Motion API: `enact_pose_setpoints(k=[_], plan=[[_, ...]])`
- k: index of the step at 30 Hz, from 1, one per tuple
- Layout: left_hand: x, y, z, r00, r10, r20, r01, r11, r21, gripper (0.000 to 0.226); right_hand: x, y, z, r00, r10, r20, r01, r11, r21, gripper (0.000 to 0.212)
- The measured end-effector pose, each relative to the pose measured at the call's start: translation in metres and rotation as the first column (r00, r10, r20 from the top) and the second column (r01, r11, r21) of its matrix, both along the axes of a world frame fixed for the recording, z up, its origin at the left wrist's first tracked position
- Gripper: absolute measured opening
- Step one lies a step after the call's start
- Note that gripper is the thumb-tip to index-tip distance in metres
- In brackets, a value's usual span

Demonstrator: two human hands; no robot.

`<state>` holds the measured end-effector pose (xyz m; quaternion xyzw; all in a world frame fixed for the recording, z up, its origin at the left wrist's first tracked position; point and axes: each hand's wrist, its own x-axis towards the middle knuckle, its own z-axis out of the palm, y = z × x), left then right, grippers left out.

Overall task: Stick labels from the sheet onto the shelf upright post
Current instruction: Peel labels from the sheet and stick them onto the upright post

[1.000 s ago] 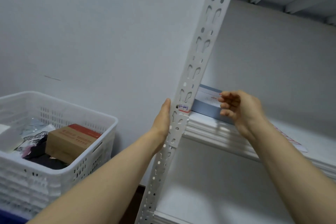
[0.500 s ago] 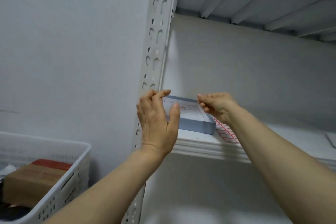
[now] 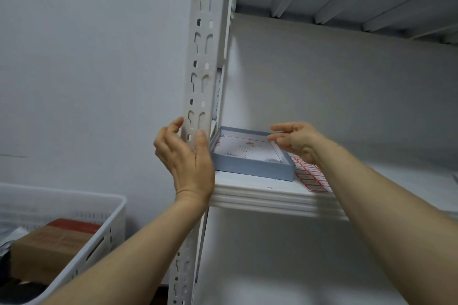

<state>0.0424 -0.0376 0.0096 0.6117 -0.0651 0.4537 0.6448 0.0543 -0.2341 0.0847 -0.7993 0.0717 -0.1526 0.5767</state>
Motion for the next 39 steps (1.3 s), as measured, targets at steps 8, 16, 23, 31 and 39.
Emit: enact_pose_setpoints(k=[8, 16, 23, 31, 39], plan=[[0.018, 0.028, -0.025, 0.873, -0.334, -0.356, 0.276, 0.939, -0.204, 0.045, 0.007, 0.005, -0.014, 0.951, -0.213, 0.224, 0.276, 0.911, -0.307, 0.006], [0.012, 0.046, -0.039, 0.655, -0.625, -0.425, 0.615, 0.768, -0.181, 0.053, -0.058, 0.101, -0.065, 0.739, 0.145, 0.658, 0.270, 0.831, -0.486, 0.022], [0.013, 0.053, -0.038, 0.518, -0.764, -0.385, 0.759, 0.618, -0.204, 0.072, -0.045, 0.154, -0.091, 0.947, 0.095, 0.308, -0.070, 0.993, -0.092, 0.054], [0.019, 0.054, -0.044, 0.488, -0.813, -0.318, 0.768, 0.573, -0.286, 0.074, -0.027, 0.173, -0.077, 0.957, 0.029, 0.289, -0.020, 0.999, -0.036, 0.033], [0.024, 0.054, -0.050, 0.470, -0.824, -0.316, 0.780, 0.555, -0.288, 0.074, -0.023, 0.179, -0.087, 0.930, -0.041, 0.365, 0.074, 0.994, -0.077, 0.027]])
